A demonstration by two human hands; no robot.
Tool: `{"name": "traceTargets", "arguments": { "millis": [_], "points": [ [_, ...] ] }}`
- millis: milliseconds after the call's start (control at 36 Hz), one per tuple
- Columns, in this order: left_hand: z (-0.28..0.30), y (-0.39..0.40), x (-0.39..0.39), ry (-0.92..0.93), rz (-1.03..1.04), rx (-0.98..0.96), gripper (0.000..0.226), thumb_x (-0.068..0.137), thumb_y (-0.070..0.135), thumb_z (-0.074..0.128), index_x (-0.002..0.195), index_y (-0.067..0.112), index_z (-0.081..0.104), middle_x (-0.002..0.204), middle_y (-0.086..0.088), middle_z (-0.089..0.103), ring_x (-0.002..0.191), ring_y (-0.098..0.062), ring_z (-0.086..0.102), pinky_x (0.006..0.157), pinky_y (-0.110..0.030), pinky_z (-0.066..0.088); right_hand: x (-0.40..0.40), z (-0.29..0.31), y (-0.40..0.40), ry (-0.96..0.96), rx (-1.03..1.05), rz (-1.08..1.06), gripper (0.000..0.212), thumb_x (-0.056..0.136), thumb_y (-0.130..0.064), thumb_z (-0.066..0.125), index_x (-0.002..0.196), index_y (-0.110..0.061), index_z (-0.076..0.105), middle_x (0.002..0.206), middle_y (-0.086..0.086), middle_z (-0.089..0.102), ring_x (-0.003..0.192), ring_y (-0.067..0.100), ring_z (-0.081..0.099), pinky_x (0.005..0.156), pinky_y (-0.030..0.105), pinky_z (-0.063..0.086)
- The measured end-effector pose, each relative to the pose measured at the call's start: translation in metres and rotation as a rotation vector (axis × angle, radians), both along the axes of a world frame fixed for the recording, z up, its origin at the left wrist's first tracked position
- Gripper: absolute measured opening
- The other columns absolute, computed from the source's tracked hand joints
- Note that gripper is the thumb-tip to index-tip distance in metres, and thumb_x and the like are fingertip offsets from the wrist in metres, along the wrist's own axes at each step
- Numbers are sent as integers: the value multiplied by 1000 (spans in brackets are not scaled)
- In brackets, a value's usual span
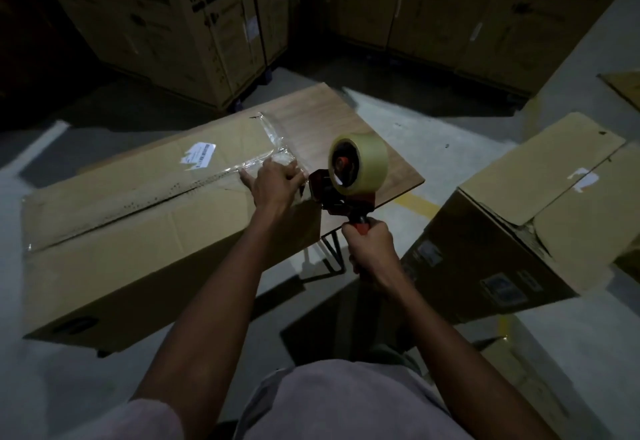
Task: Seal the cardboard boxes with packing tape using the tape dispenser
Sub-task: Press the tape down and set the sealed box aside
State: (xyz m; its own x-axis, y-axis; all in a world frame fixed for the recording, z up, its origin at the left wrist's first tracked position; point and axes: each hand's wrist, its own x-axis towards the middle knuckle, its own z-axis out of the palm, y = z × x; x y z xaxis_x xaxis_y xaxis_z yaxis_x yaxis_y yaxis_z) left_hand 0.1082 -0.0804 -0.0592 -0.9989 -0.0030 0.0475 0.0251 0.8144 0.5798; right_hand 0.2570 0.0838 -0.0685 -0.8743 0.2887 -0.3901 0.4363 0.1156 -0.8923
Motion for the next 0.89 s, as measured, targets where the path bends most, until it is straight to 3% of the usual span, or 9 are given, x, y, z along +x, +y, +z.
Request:
{"name": "traceTargets", "arguments": {
  "millis": [56, 139, 333, 472, 667, 889],
  "points": [
    [-1, 1, 1, 9, 16, 5, 25, 96, 42, 63, 111, 28, 78, 118, 0, 75, 138, -18, 48, 120, -64, -6, 1, 1, 0, -5, -8, 12, 14, 97, -29, 64, 96, -15, 59, 71, 4, 53, 41, 8, 47, 40, 23, 41],
    [-3, 2, 3, 63, 47, -16, 26, 96, 42, 63, 112, 28, 77, 120, -6, 73, 137, -22, 50, 119, -66, -8, -1, 6, 4, -22, 28, 47, 13, 99, -30, 63, 97, -17, 58, 75, 5, 55, 49, 12, 50, 41, 22, 41],
    [0, 7, 12, 26, 72, -123, 32, 101, 45, 54, 124, 34, 71, 136, -10, 63, 143, -25, 42, 119, -67, -11, 2, 17, 14, 19, 100, 123, 18, 96, -27, 61, 83, -16, 54, 71, 8, 52, 55, 20, 51, 50, 31, 42],
    [3, 6, 14, 42, 81, -118, 31, 99, 48, 56, 122, 36, 72, 134, -7, 65, 144, -24, 41, 118, -65, -15, 10, 17, 18, 22, 155, 181, 20, 96, -30, 60, 83, -15, 54, 74, 10, 52, 62, 24, 52, 58, 38, 45],
    [8, 10, 19, 41, 86, -191, 37, 99, 53, 53, 127, 35, 70, 134, -10, 64, 144, -23, 40, 118, -67, -11, 29, 10, 32, -1, 88, 188, 20, 95, -31, 61, 82, -18, 53, 63, 1, 50, 40, 10, 45, 42, 28, 40],
    [9, 10, 21, 49, 73, -181, 39, 98, 54, 55, 126, 32, 71, 133, -14, 63, 140, -26, 45, 119, -67, -10, 30, 9, 40, 32, 219, 237, 15, 95, -31, 61, 87, -20, 56, 72, 5, 57, 51, 18, 54, 41, 24, 43]
  ]
}}
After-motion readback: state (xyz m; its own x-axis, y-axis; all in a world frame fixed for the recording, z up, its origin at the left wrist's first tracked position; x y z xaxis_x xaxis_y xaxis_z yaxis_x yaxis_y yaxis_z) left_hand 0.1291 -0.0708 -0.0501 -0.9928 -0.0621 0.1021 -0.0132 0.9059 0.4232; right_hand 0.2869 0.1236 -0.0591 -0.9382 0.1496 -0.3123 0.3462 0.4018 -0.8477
